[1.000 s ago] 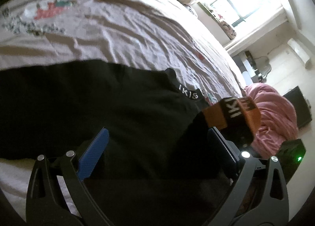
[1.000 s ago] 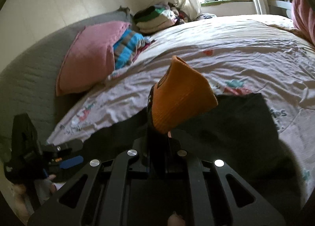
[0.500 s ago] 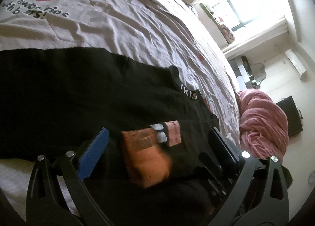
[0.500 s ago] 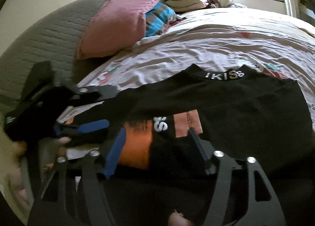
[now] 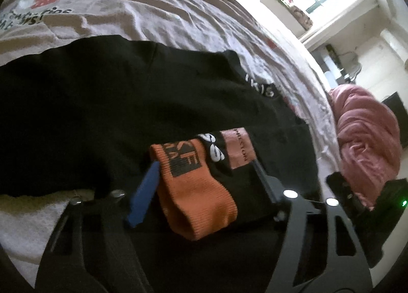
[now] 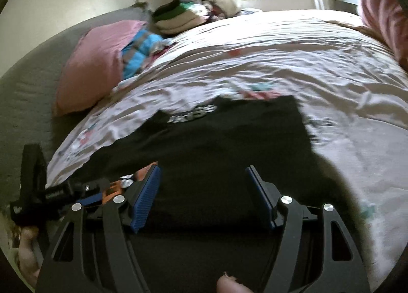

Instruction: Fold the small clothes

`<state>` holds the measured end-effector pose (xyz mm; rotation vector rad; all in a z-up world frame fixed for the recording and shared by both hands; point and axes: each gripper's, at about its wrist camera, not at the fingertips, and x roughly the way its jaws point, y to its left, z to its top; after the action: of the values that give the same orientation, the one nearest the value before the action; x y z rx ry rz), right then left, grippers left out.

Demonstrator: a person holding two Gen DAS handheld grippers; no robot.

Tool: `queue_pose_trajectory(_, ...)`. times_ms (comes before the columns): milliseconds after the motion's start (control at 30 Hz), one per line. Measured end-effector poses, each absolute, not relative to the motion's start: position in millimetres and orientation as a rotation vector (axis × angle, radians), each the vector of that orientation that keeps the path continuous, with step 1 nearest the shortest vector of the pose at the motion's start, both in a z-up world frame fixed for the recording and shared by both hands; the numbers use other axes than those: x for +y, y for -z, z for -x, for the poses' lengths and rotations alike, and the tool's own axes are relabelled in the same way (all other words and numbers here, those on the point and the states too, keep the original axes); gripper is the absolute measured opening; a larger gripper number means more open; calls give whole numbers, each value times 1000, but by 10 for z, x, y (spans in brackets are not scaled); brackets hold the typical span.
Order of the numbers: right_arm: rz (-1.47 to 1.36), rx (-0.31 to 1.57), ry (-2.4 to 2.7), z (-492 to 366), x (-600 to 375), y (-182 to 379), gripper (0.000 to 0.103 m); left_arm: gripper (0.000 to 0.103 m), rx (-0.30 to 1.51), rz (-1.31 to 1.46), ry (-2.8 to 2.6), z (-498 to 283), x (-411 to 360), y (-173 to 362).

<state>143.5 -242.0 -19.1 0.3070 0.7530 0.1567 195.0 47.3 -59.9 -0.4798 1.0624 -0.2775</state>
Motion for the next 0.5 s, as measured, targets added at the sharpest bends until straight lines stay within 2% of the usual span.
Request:
queue_pose_trajectory(67, -315, 753, -128, -1421, -2552, 211, 67, 42, 1062, 426, 265, -1944, 383, 623)
queue_pose_trajectory(133, -316, 753, -101, -1412, -2670, 220, 67, 13, 1041, 378, 244, -1938, 331, 604)
queue_pose_trajectory(200, -315, 740, -67, -1408, -2786, 200, 67, 0, 1010, 363, 255, -1946, 350, 516)
queue_pose_trajectory(367, -251, 744, 50, -1501, -2984, 184, 67, 0, 890, 347, 280, -1951, 465, 186)
queue_pose_trajectory(500, -205, 816, 90, -1691, -3017, 336, 67, 0, 936, 319, 259, -2007, 454, 319)
